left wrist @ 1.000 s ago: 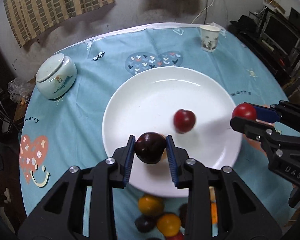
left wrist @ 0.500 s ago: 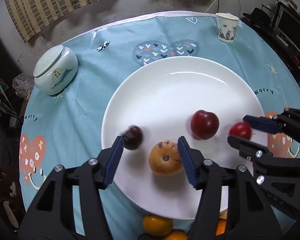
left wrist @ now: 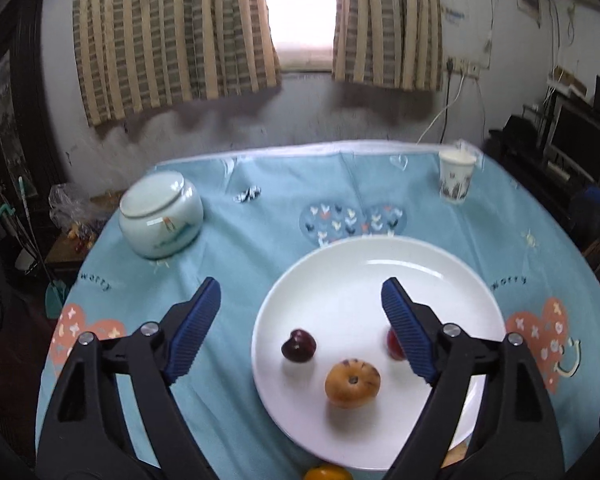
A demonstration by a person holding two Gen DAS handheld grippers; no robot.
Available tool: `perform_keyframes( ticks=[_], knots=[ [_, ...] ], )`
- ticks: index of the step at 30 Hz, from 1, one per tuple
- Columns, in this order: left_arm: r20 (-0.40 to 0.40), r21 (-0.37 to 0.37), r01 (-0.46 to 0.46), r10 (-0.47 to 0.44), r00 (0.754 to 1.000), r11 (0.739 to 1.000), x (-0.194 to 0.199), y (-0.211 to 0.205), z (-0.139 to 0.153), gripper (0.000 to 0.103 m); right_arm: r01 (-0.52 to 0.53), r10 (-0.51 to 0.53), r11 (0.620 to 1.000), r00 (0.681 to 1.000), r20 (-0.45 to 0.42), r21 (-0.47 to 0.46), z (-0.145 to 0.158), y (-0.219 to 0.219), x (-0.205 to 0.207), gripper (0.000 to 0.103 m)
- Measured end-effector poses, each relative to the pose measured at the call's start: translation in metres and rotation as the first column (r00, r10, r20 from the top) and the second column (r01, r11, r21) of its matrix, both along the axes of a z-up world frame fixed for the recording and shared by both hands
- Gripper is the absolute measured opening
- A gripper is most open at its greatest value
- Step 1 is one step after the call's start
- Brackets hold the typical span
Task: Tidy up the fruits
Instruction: 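Move both open tools back to the fruit pile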
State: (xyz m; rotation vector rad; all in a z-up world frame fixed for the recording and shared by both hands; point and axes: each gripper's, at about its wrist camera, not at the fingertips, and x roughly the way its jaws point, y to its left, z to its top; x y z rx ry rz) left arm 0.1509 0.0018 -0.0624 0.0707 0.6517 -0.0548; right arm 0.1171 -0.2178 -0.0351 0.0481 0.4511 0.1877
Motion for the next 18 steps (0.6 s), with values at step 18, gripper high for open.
perform_keyframes(
  ticks=[18],
  knots=[
    [0.056, -0.015, 0.000, 0.001, 0.998, 1.000, -0.213, 0.018, 0.021, 0.097, -0.104, 0.161, 0.945, 0.973, -0.164, 0.311, -0.024, -0.011, -0.161, 0.102]
  ],
)
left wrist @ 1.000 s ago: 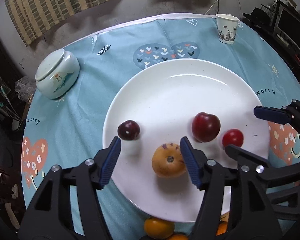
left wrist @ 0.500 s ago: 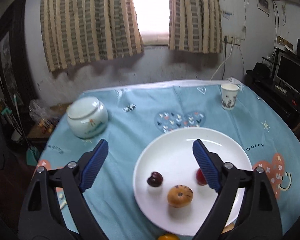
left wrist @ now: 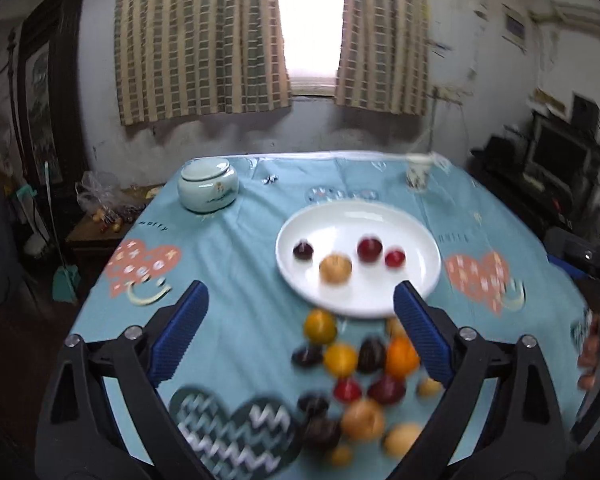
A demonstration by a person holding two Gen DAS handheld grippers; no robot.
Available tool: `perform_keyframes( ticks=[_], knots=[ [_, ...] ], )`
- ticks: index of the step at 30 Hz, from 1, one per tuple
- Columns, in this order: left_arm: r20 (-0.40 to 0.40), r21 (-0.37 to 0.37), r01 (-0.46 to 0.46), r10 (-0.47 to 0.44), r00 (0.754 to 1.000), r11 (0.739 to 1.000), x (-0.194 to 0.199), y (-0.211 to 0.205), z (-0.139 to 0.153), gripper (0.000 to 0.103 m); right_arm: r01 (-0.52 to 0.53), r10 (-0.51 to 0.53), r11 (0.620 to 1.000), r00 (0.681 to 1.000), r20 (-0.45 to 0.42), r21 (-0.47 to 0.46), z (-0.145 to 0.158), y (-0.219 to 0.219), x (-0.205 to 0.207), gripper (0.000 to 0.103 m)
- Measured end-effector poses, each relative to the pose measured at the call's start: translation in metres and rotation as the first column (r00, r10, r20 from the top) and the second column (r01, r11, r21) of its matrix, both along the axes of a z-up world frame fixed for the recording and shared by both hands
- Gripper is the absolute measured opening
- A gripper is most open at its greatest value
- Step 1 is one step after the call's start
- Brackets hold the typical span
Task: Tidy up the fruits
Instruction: 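Move both open tools back to the fruit pile, then grasp the pale yellow pear with the right tool while the left tool grasps a small yellow fruit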
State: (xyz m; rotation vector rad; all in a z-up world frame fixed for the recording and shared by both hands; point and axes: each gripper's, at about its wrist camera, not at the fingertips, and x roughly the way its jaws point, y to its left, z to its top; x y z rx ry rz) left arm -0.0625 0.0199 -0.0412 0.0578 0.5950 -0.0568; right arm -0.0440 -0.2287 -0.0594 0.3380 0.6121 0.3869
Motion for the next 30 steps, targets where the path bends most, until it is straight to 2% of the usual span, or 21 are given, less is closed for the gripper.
perform_keyframes(
  ticks=[3, 6, 8, 11, 13, 15, 17, 22, 26, 27, 29, 30],
  knots=[
    [-0.021, 0.086, 0.064, -0.062, 0.998, 0.994, -0.045, 0.004, -0.013, 0.097, -0.123, 0.122, 0.988, 0.992, -0.022, -0.095, -0.012, 0.016, -0.044, 0.102],
    [-0.072, 0.072, 0.099, -0.094, 0.993, 0.992, -0.065, 0.017, -0.028, 0.097, -0.222, 0.214, 0.958, 0.975, -0.059, -0.184, -0.030, 0.034, -0.072, 0.102],
    [-0.112, 0.045, 0.109, -0.104, 0.988, 0.993, -0.063, 0.026, -0.040, 0.097, -0.271, 0.262, 0.915, 0.963, -0.071, -0.298, -0.043, 0.053, -0.082, 0.099],
    [-0.189, 0.004, 0.118, -0.116, 0.975, 0.993, -0.054, 0.037, -0.064, 0.097, -0.347, 0.331, 0.823, 0.936, -0.117, -0.450, -0.072, 0.084, -0.087, 0.085],
    [-0.221, 0.026, 0.136, -0.127, 0.967, 0.990, -0.052, 0.036, -0.080, 0.097, -0.366, 0.352, 0.768, 0.927, -0.130, -0.526, -0.090, 0.098, -0.086, 0.078],
    [-0.230, 0.059, 0.185, -0.167, 0.959, 0.981, -0.055, 0.030, -0.093, 0.097, -0.409, 0.380, 0.744, 0.909, -0.168, -0.528, -0.105, 0.105, -0.078, 0.077],
    [-0.245, 0.071, 0.222, -0.198, 0.949, 0.973, -0.057, 0.022, -0.104, 0.097, -0.417, 0.378, 0.736, 0.907, -0.188, -0.533, -0.115, 0.110, -0.068, 0.077],
    [-0.262, 0.023, 0.264, -0.249, 0.933, 0.964, -0.056, 0.008, -0.116, 0.097, -0.460, 0.400, 0.748, 0.888, -0.227, -0.479, -0.122, 0.115, -0.044, 0.077],
    [-0.291, -0.005, 0.252, -0.242, 0.925, 0.968, -0.047, 0.005, -0.127, 0.097, -0.496, 0.432, 0.745, 0.868, -0.244, -0.446, -0.125, 0.121, -0.036, 0.076],
    [-0.296, -0.008, 0.250, -0.241, 0.924, 0.968, -0.045, 0.004, -0.128, 0.097, -0.509, 0.442, 0.737, 0.861, -0.254, -0.444, -0.127, 0.123, -0.035, 0.073],
    [-0.303, -0.011, 0.246, -0.237, 0.923, 0.969, -0.041, 0.004, -0.131, 0.097, -0.531, 0.461, 0.720, 0.847, -0.265, -0.447, -0.128, 0.127, -0.036, 0.058],
    [-0.305, -0.010, 0.242, -0.233, 0.924, 0.970, -0.040, 0.004, -0.132, 0.097, -0.538, 0.466, 0.712, 0.843, -0.270, -0.450, -0.128, 0.129, -0.037, 0.055]
  ],
)
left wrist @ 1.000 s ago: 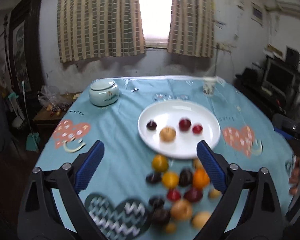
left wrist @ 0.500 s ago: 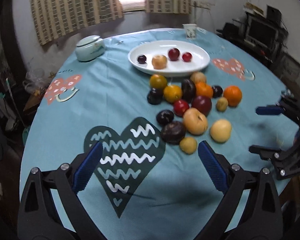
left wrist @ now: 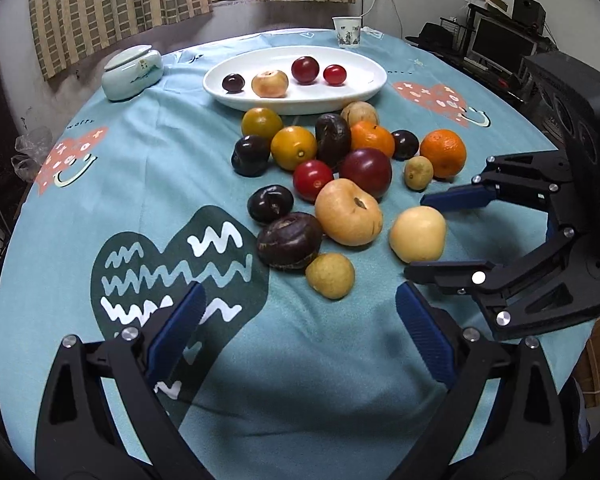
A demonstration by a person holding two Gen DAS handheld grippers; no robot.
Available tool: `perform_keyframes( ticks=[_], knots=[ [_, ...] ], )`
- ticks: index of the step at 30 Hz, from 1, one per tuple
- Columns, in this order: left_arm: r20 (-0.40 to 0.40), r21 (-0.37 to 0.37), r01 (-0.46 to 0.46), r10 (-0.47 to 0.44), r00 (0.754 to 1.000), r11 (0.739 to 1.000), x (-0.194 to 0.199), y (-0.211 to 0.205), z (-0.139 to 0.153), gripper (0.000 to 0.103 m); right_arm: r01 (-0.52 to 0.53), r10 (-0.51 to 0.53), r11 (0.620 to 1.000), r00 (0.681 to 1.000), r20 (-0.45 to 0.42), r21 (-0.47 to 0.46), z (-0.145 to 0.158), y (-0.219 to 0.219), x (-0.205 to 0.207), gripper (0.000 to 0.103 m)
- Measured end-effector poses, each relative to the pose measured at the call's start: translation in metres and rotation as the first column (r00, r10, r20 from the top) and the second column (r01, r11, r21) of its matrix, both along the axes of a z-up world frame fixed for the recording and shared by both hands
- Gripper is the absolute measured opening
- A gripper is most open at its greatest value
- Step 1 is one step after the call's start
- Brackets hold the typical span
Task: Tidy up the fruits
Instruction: 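Grasp the pale yellow pear with the right tool while the left tool grasps a small yellow fruit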
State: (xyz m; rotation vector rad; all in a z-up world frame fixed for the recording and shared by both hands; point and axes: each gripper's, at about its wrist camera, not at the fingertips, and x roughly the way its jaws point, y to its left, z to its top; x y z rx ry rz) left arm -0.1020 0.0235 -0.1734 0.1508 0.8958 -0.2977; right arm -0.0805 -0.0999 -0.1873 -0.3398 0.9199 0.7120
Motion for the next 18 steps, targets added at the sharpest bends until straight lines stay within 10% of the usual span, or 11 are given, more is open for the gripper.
perform_keyframes(
  ticks=[13, 18],
  knots=[
    [-0.033, 0.009, -0.060, 0.061, 0.998, 0.998, 0.014, -0.010, -0.006, 0.094, -0.046, 0.046, 0.999, 0.999, 0.011, 0.010, 0.002, -0.003, 0.006, 0.040],
    [-0.079, 0.001, -0.107, 0.107, 0.991, 0.994, 0.025, -0.014, -0.013, 0.052, 0.005, -0.005, 1.000, 1.000, 0.008, 0.027, 0.003, -0.025, 0.009, 0.040]
  ],
)
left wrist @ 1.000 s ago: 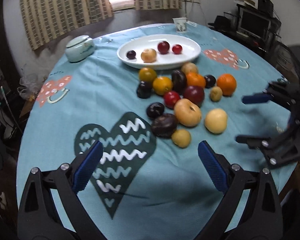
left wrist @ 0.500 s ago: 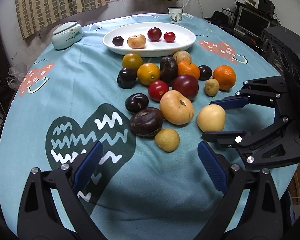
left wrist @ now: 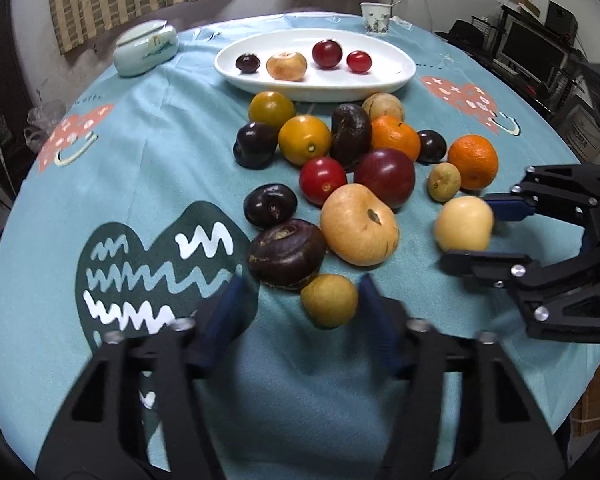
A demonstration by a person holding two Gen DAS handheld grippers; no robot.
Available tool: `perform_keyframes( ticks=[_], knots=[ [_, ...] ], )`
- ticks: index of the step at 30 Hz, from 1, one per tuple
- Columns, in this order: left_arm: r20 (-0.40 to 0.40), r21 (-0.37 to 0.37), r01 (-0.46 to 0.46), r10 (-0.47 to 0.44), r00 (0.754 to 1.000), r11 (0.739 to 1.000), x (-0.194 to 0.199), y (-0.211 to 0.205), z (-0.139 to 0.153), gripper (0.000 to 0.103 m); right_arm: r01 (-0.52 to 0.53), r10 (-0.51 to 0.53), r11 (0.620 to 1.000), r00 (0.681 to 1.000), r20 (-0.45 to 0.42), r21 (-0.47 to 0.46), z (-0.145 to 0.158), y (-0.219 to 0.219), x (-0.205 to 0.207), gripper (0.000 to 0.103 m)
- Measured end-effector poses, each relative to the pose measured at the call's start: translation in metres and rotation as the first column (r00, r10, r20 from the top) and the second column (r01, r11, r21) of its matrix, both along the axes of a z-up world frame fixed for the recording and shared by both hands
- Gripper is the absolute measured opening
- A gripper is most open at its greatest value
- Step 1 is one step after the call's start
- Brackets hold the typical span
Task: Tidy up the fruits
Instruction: 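Grasp the pale yellow pear with the right tool while the left tool grasps a small yellow fruit, then carry both fruits onto the white plate and open both tools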
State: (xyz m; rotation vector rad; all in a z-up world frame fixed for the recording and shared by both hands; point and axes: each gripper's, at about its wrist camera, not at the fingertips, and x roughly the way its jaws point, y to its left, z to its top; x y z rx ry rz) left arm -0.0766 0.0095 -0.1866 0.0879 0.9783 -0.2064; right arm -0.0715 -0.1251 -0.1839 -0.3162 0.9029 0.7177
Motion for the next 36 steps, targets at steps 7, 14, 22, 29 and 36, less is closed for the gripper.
perform_keyframes(
  ticks=[7, 14, 22, 29, 36],
  knots=[
    [0.018, 0.020, -0.028, 0.027, 0.999, 0.999, -0.002, -0.004, 0.000, 0.033, 0.012, -0.012, 1.000, 1.000, -0.002, 0.009, 0.002, -0.010, -0.007, 0.040],
    [0.051, 0.039, -0.017, 0.015, 0.999, 0.999, -0.022, 0.002, 0.011, 0.028, 0.021, -0.021, 1.000, 1.000, -0.008, 0.000, 0.003, -0.010, -0.016, 0.040],
    [0.101, 0.032, -0.025, 0.022, 0.995, 0.999, -0.039, 0.020, 0.028, 0.028, 0.023, -0.023, 1.000, 1.000, 0.005, 0.002, 0.009, -0.007, -0.027, 0.040],
    [0.121, 0.041, -0.001, -0.004, 0.993, 0.999, -0.031, 0.015, 0.039, 0.028, 0.043, -0.043, 0.999, 0.999, -0.010, -0.006, 0.006, -0.009, -0.024, 0.040],
    [0.151, 0.065, 0.016, -0.026, 0.988, 0.998, 0.000, 0.002, 0.055, 0.028, 0.066, -0.066, 0.998, 0.998, 0.009, 0.017, 0.018, -0.016, -0.011, 0.040]
  ],
)
